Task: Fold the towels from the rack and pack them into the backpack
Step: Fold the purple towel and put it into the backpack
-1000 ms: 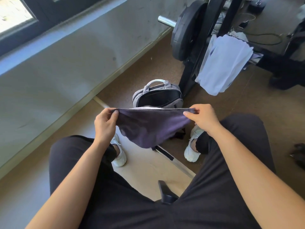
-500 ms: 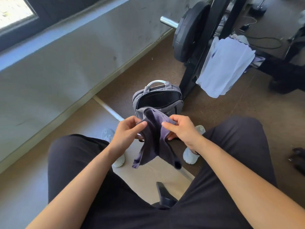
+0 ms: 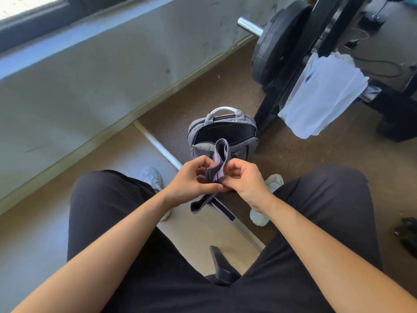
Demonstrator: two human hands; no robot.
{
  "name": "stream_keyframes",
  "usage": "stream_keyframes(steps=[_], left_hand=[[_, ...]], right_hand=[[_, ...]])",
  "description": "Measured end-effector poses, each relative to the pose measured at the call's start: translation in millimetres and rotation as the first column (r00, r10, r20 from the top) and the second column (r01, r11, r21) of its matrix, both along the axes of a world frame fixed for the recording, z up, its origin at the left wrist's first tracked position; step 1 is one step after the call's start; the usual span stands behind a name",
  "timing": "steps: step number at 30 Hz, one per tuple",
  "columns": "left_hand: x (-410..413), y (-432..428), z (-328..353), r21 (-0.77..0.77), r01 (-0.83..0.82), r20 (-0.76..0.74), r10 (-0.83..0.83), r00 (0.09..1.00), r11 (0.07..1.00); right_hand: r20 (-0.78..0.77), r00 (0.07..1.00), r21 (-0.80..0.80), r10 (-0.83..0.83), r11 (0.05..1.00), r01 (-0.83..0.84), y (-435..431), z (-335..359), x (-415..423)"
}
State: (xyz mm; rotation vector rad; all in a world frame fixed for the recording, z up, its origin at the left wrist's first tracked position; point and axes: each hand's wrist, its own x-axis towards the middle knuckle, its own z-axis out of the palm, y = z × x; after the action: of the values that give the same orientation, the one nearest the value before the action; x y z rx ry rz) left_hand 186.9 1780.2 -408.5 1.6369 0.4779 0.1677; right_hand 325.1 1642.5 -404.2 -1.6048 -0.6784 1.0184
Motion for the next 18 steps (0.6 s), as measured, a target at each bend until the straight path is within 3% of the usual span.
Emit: stream_keyframes(steps=[2, 4, 6, 8, 10, 12, 15, 18], left_hand=[[0.1, 2.5, -2.9, 0.051, 0.018, 0.001, -0.018, 1.000, 0.999], [0.3, 5.1, -6.8, 0.105, 0.002, 0.015, -0.003, 1.000, 0.995], [0.6, 5.8, -9.6, 0.149, -0.019, 0.030, 0.014, 0.999, 0.989], [0.3, 5.4, -10.4, 0.160, -0.036, 0.040, 0.030, 0.999, 0.987], [-0.6, 5.3, -8.4, 0.114, -0.036, 0.040, 0.032, 0.999, 0.993], [-2.2, 5.6, -4.3, -0.011, -0.026, 0.025, 0.027, 0.999, 1.000], [-1.2, 10.9, -7.1, -0.203, -0.018, -0.065, 0.005, 0.998, 0.979], [1.2, 19.3, -30.3, -0.109, 0.026, -0.280, -0.056, 0.959, 0.994]], right_hand=[[0.229, 0.973, -0.009, -0.027, 1.000, 0.030, 1.2, -2.0, 0.4], [0.498, 0.867, 0.013, -0.026, 1.000, 0.023, 3.1, 1.5, 3.2], [0.647, 0.758, -0.009, 0.082, 0.995, -0.100, 5.5, 8.9, 8.7], [0.631, 0.736, -0.099, 0.247, 0.966, -0.240, 6.8, 15.5, 10.1], [0.584, 0.749, -0.163, 0.314, 0.949, -0.271, 4.4, 14.4, 8.9], [0.599, 0.747, -0.174, 0.291, 0.957, -0.233, 0.8, 12.0, 8.1], [0.626, 0.757, -0.061, 0.189, 0.979, -0.193, -2.9, 14.2, 15.1], [0.563, 0.815, 0.045, 0.134, 0.980, -0.192, -8.3, 21.7, 25.2]])
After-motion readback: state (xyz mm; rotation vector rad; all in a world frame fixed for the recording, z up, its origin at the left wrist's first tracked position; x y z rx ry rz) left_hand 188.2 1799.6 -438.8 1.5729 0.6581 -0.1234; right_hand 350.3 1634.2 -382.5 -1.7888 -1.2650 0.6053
